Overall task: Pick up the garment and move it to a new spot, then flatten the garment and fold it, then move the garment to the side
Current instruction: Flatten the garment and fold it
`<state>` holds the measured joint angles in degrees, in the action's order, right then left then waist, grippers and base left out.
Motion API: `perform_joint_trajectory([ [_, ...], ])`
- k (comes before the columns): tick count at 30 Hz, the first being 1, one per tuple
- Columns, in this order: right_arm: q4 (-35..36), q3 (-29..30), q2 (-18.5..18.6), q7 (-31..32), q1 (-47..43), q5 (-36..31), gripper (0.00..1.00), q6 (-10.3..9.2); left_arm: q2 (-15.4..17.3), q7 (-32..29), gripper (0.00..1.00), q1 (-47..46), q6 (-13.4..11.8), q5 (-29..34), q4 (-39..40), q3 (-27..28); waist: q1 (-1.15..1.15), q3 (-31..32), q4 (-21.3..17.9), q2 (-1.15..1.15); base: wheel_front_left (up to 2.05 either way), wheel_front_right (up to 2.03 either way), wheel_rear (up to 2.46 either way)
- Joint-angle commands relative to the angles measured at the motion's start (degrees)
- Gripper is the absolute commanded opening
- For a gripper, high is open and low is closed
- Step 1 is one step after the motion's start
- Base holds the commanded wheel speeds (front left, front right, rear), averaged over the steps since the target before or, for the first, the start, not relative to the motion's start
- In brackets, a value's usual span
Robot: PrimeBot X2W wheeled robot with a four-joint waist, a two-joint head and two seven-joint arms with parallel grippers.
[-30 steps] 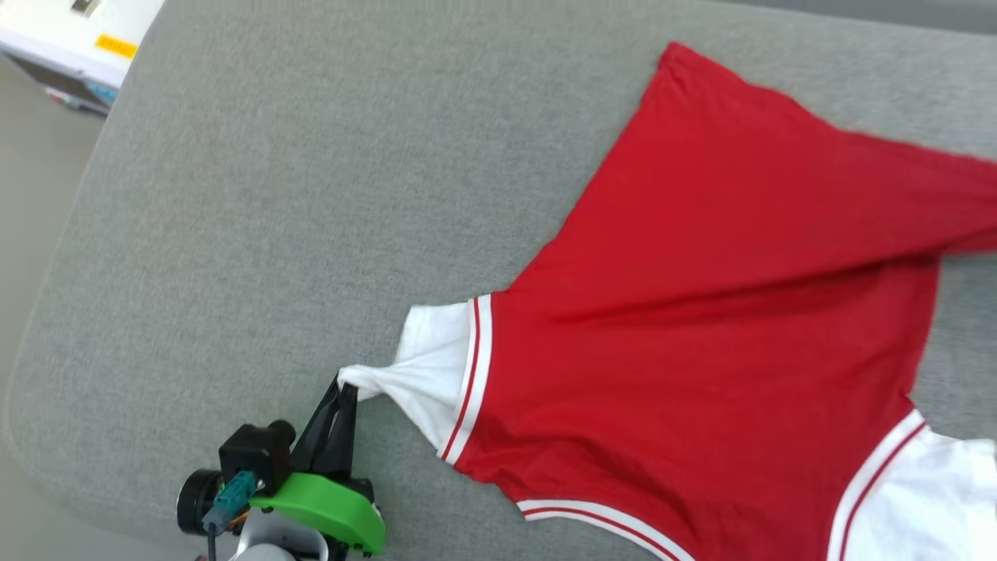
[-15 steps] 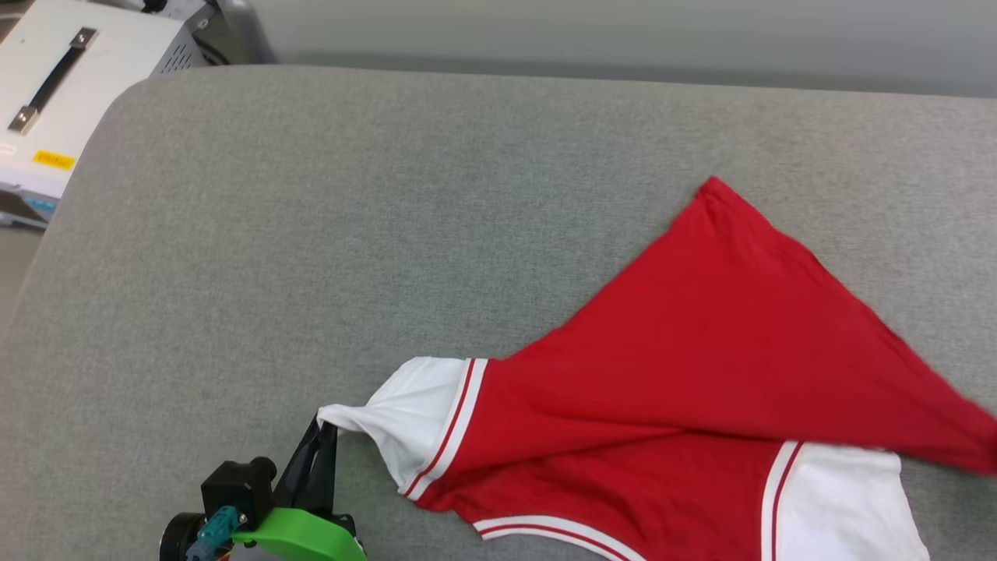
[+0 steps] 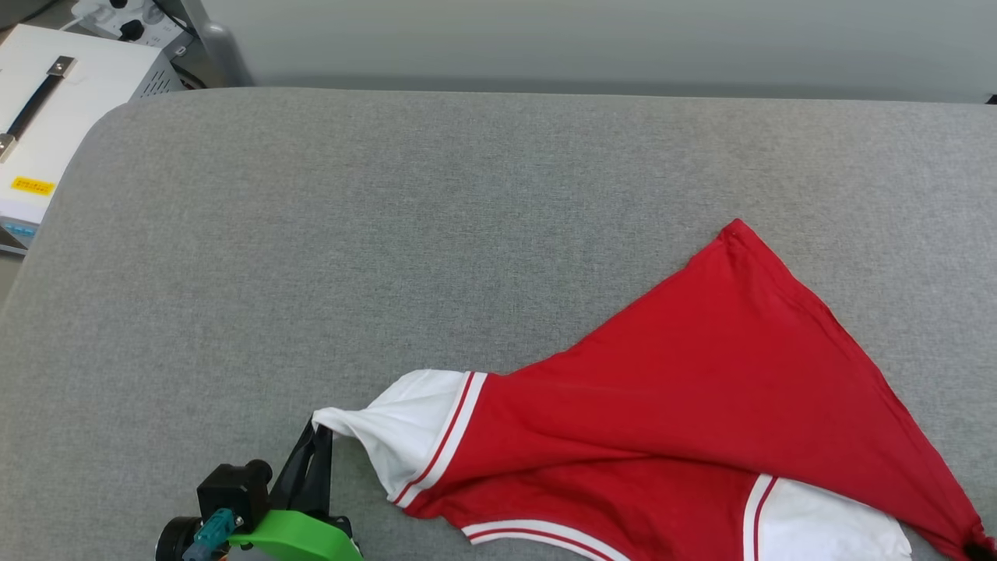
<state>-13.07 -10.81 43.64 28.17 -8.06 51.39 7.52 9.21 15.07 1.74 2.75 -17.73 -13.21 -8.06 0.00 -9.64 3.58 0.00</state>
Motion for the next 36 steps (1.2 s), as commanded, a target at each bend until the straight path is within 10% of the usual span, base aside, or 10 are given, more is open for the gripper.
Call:
perform_joint_trajectory([
  [1, 0.4, 0.5, -1.0, -0.9, 0.0, -1.0, 1.00, -0.03, 0.6, -0.1, 0.00, 0.9, -0.4, -0.6, 0.2, 0.3, 0.00, 0.1, -0.2, 0.00, 0.00, 0.00, 0.00],
  [15, 17.5, 9.2, -0.2, -1.2, 16.5, -7.3, 1.00, -0.03, 0.2, -0.7, 0.00, -0.6, -1.0, 0.2, 3.6, -1.9, 0.00, -2.8, 2.5, 0.00, 0.00, 0.00, 0.00],
  [36, -0.1, -20.2, -1.1, 21.4, 55.4, -12.3, 1.00, -0.03, -3.1, -0.2, 0.00, -9.8, -0.3, 2.0, 6.4, -5.8, 0.00, -16.8, 11.1, 0.00, 0.00, 0.00, 0.00],
])
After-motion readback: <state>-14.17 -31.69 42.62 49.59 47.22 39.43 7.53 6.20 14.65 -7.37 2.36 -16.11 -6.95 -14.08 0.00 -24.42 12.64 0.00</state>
